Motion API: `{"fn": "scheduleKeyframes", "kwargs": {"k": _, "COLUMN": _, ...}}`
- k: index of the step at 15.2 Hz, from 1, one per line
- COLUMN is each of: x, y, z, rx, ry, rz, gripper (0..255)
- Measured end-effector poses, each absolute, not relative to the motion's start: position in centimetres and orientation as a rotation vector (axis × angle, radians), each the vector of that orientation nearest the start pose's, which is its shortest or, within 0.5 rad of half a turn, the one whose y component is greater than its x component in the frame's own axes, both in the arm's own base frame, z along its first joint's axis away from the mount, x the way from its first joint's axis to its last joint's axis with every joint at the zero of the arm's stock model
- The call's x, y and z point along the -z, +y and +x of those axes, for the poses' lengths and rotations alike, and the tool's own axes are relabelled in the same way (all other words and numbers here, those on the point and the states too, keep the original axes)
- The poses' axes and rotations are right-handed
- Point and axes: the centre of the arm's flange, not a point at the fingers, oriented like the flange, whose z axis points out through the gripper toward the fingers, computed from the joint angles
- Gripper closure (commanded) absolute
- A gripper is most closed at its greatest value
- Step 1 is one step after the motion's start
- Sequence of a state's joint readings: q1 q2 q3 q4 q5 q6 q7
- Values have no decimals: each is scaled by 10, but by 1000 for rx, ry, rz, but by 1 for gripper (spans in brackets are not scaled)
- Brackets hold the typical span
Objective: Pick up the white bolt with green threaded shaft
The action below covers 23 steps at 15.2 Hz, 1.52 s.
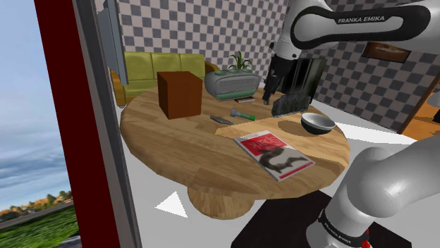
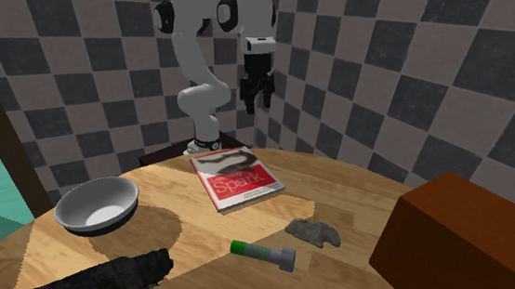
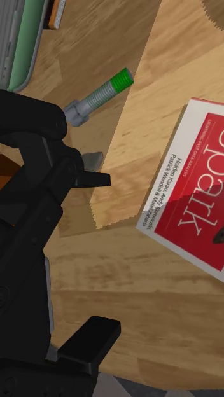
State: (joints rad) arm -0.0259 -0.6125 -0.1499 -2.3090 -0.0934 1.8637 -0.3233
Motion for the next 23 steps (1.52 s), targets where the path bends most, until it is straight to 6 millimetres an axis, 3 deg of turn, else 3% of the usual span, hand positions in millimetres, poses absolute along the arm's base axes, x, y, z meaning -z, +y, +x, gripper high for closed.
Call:
{"fn": "scheduleKeyframes", "kwargs": {"k": 7, "x": -534, "y": -152, "z": 427, "rx": 212, "ry": -409, "rz": -3127, "gripper": 0}}
{"fn": "scheduleKeyframes", "kwargs": {"k": 23, "x": -413, "y": -282, "z": 560, "rx": 124, "ry": -657, "rz": -3033, "gripper": 0}}
